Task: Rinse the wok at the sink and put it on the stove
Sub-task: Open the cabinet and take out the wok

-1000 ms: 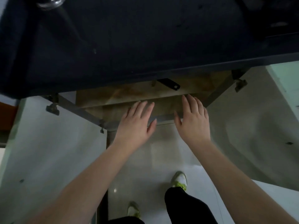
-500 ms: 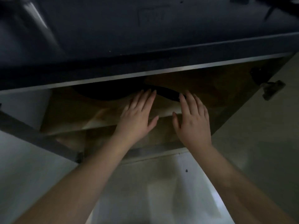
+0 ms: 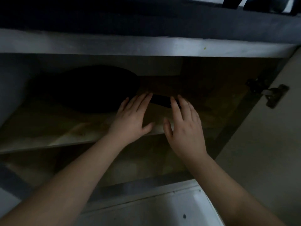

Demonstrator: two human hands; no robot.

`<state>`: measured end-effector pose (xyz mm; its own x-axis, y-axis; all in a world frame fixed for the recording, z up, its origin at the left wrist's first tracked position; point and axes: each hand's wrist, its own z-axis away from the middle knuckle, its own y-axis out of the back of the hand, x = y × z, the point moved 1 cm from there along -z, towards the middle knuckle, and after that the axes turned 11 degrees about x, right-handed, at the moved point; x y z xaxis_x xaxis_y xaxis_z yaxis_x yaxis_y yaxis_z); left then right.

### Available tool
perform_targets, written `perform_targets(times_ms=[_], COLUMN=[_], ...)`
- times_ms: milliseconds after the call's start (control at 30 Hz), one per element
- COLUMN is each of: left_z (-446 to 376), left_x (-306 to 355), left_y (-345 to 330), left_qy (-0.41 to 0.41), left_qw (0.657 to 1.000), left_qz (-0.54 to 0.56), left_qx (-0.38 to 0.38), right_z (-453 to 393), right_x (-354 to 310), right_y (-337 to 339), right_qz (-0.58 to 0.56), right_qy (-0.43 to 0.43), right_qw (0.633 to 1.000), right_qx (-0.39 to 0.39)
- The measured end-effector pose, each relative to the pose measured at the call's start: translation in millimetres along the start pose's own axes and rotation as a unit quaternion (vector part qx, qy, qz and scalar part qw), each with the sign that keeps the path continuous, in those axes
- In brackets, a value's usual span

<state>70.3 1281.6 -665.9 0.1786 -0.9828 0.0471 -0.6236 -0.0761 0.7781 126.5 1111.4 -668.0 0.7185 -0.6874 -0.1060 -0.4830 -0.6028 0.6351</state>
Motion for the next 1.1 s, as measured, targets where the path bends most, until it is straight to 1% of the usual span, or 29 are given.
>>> perform_targets(times_ms=[200,400,433,500,600,633,700,767,833,867,900,933,967,1000,1033,1067,1100], left_z=[10,22,24,30,38,41,48,57,67,70,72,72,71,69,67,65,65], left_x=[1,3,2,0,-1,-2,-4,-5,-4,-3,-1,1,6,11,16,20,23], left_y=[4,13,14,15,18,20,22,23,21,18,14,10,9,10,10,11,13], left_qy=[0.003,0.005,-0.002,-0.017,-0.031,-0.029,-0.017,0.010,0.079,0.132,0.204,0.291,0.384,0.466,0.522,0.548,0.555], left_qw=[1.000,1.000,1.000,0.999,0.998,0.998,0.997,0.996,0.986,0.974,0.952,0.911,0.838,0.742,0.650,0.581,0.541], left_qz=[0.003,0.013,0.016,0.019,0.030,0.042,0.066,0.087,0.134,0.169,0.219,0.291,0.388,0.482,0.552,0.601,0.631], left_qx=[-0.003,-0.022,-0.027,-0.035,-0.042,-0.041,-0.034,0.014,0.068,0.073,0.061,0.037,0.011,-0.008,-0.022,-0.025,-0.029], right_z=[7,1,-4,-17,-29,-29,-25,-17,-8,-4,1,7,12,17,22,27,33], right_x=[-10,-22,-24,-27,-28,-29,-31,-33,-36,-38,-41,-44,-46,-49,-52,-53,-54], right_y=[7,10,11,11,7,5,2,1,1,1,3,5,8,13,19,25,33], right_qz=[-0.012,0.028,0.034,0.022,-0.061,-0.087,-0.105,-0.109,-0.118,-0.117,-0.111,-0.105,-0.101,-0.100,-0.105,-0.113,-0.123], right_qy=[0.004,0.028,0.026,0.007,-0.052,-0.068,-0.068,-0.067,-0.084,-0.089,-0.086,-0.079,-0.074,-0.074,-0.081,-0.092,-0.103], right_qw=[1.000,0.999,0.999,0.997,0.974,0.964,0.962,0.965,0.962,0.962,0.963,0.967,0.969,0.971,0.970,0.968,0.965], right_qx=[0.022,0.023,0.005,-0.070,-0.213,-0.241,-0.244,-0.227,-0.230,-0.232,-0.229,-0.220,-0.211,-0.205,-0.203,-0.205,-0.208])
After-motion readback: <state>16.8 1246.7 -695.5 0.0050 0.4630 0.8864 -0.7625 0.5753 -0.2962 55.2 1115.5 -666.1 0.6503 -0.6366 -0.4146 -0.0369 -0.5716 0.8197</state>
